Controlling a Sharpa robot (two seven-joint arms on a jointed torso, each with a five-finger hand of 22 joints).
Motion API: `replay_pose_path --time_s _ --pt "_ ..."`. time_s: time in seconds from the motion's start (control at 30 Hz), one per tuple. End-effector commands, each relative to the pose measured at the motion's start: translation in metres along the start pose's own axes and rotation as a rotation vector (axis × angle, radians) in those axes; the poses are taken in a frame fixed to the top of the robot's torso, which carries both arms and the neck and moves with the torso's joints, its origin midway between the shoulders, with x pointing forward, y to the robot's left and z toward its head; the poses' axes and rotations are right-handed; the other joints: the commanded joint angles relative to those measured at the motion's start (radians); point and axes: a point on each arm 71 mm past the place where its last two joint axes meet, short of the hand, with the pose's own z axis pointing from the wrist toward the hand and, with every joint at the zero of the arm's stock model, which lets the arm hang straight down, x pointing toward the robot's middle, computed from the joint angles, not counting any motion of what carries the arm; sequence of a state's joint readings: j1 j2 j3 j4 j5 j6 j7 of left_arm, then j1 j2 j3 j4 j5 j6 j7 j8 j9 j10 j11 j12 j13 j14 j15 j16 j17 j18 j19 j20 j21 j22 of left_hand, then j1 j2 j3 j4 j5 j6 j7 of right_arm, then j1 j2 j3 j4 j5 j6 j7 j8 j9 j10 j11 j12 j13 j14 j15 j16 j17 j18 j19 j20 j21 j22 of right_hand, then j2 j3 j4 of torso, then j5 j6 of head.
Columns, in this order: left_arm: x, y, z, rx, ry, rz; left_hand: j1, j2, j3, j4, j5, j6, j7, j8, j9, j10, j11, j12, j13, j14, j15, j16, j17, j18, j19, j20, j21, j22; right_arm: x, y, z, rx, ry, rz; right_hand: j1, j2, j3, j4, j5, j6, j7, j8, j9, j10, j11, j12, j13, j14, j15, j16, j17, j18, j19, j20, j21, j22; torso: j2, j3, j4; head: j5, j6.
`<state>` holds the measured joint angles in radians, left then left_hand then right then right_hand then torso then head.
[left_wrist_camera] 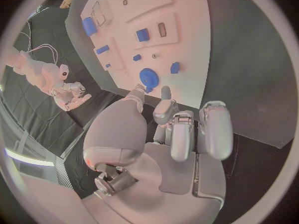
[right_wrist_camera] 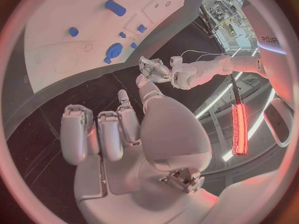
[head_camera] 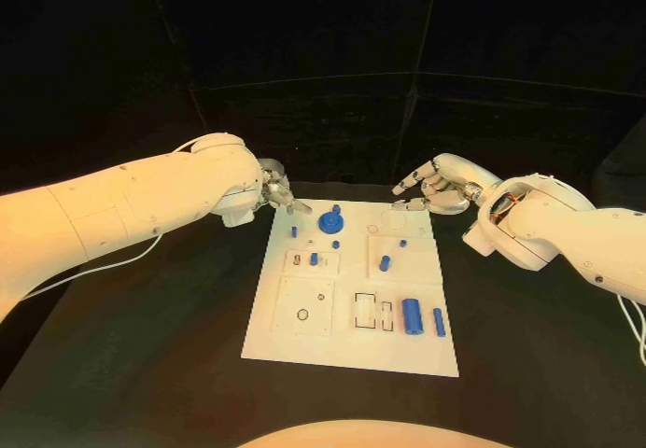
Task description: Assemble the parts on the task board
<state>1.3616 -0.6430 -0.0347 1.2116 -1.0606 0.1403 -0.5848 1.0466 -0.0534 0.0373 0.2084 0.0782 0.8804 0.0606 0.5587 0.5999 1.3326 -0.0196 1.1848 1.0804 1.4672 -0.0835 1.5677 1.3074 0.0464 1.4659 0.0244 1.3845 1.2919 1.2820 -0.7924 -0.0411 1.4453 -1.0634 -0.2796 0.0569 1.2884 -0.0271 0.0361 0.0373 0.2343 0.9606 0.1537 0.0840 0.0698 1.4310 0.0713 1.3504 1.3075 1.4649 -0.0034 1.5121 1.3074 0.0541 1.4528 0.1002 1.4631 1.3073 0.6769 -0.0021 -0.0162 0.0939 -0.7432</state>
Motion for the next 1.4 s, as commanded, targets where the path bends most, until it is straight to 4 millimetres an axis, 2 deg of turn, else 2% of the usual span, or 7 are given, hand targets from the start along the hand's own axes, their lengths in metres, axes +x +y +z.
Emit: replay_pose_path --time_s 0.03,0.13,0.33,0.6,0.83,0.97,1.4 --pt "-0.002 0.003 0.006 -0.027 0.062 0.032 0.013 0.004 -0.012 0.002 0.0 -0.002 0.005 -0.01 -0.011 0.0 0.01 0.0 -0.002 0.104 0.009 0.003 0.263 0.014 0.002 0.008 -0.005 0.001 0.0 0.002 0.001 -0.007 0.004 0.002 -0.002 0.0 -0.007 0.001 -0.004 0.008 -0.001 0.006 -0.001 -0.003 -0.006 -0.002 0.075 0.075 -0.007 -0.006 0.125 -0.002 -0.004 -0.004 -0.005 0.008 0.001 -0.0004 0.0002 0.001 0.001" --pt "-0.006 0.004 0.013 -0.045 0.065 0.034 0.007 0.012 -0.05 0.026 -0.027 0.009 0.006 -0.019 -0.036 -0.002 0.012 0.003 -0.004 0.104 0.011 0.003 0.263 0.015 0.003 0.011 -0.006 0.002 0.0 0.002 0.002 -0.008 0.006 0.002 -0.002 0.001 -0.007 0.001 -0.002 0.008 -0.001 0.006 -0.001 -0.003 -0.006 -0.001 0.075 0.075 -0.007 -0.006 0.125 -0.002 -0.003 -0.004 -0.005 0.009 0.002 -0.0012 -0.0002 0.003 0.0" --pt "-0.004 0.006 0.023 -0.071 0.083 0.058 0.001 0.014 -0.076 0.043 -0.03 0.021 0.003 -0.019 -0.046 0.0 0.009 0.007 0.0 0.104 0.01 0.003 0.263 0.014 0.005 0.01 -0.003 0.008 0.001 0.003 0.003 -0.008 0.012 0.003 -0.001 0.004 -0.007 0.001 0.001 0.008 -0.001 0.006 -0.001 -0.003 -0.006 -0.002 0.075 0.075 -0.007 -0.006 0.126 -0.002 -0.003 -0.004 -0.005 0.009 0.003 -0.0019 -0.0021 0.006 0.0" --pt "0.003 0.008 0.033 -0.087 0.104 0.072 0.012 0.021 -0.083 0.045 -0.03 0.03 0.001 -0.018 -0.051 0.002 0.007 0.01 0.002 0.104 0.008 0.003 0.263 0.013 0.006 0.009 -0.001 0.011 0.003 0.004 0.004 -0.012 0.015 0.003 0.0 0.005 -0.007 0.001 0.003 0.008 -0.002 0.006 -0.001 -0.003 -0.007 -0.002 0.075 0.075 -0.007 -0.006 0.125 -0.002 -0.004 -0.004 -0.005 0.008 0.003 -0.0025 -0.0028 0.006 -0.003" --pt "0.009 0.009 0.038 -0.085 0.108 0.092 0.02 0.027 -0.086 0.045 -0.03 0.033 0.0 -0.018 -0.054 0.002 0.006 0.01 0.001 0.104 0.008 0.003 0.263 0.013 0.006 0.008 -0.001 0.011 0.003 0.005 0.004 -0.014 0.015 0.004 0.002 0.006 -0.007 0.001 0.005 0.008 -0.002 0.006 -0.001 -0.003 -0.007 -0.002 0.075 0.075 -0.007 -0.006 0.125 -0.002 -0.003 -0.004 -0.005 0.008 0.003 -0.0011 -0.0019 0.005 -0.006" --pt "0.013 0.009 0.04 -0.079 0.109 0.098 0.026 0.031 -0.088 0.044 -0.03 0.034 0.0 -0.018 -0.057 0.001 0.006 0.01 0.001 0.104 0.007 0.003 0.263 0.013 0.007 0.007 -0.001 0.012 0.003 0.005 0.004 -0.017 0.013 0.004 0.003 0.007 -0.007 0.0 0.007 0.008 -0.002 0.006 -0.001 -0.003 -0.007 -0.001 0.075 0.075 -0.007 -0.006 0.126 -0.002 -0.003 -0.004 -0.005 0.009 0.003 -0.0021 -0.0011 0.005 -0.006" --pt "0.02 0.003 0.043 -0.052 0.119 0.103 0.066 0.052 -0.096 0.031 -0.03 0.043 -0.002 -0.018 -0.068 0.003 0.004 0.013 0.002 0.104 0.006 0.003 0.263 0.012 0.008 0.006 0.002 0.017 0.004 0.006 0.005 -0.021 0.012 0.004 0.006 0.008 -0.007 -0.001 0.009 0.009 -0.002 0.006 -0.001 -0.002 -0.007 0.0 0.076 0.076 -0.008 -0.006 0.127 -0.002 -0.003 -0.004 -0.005 0.009 0.002 -0.0014 -0.0004 0.003 -0.01"
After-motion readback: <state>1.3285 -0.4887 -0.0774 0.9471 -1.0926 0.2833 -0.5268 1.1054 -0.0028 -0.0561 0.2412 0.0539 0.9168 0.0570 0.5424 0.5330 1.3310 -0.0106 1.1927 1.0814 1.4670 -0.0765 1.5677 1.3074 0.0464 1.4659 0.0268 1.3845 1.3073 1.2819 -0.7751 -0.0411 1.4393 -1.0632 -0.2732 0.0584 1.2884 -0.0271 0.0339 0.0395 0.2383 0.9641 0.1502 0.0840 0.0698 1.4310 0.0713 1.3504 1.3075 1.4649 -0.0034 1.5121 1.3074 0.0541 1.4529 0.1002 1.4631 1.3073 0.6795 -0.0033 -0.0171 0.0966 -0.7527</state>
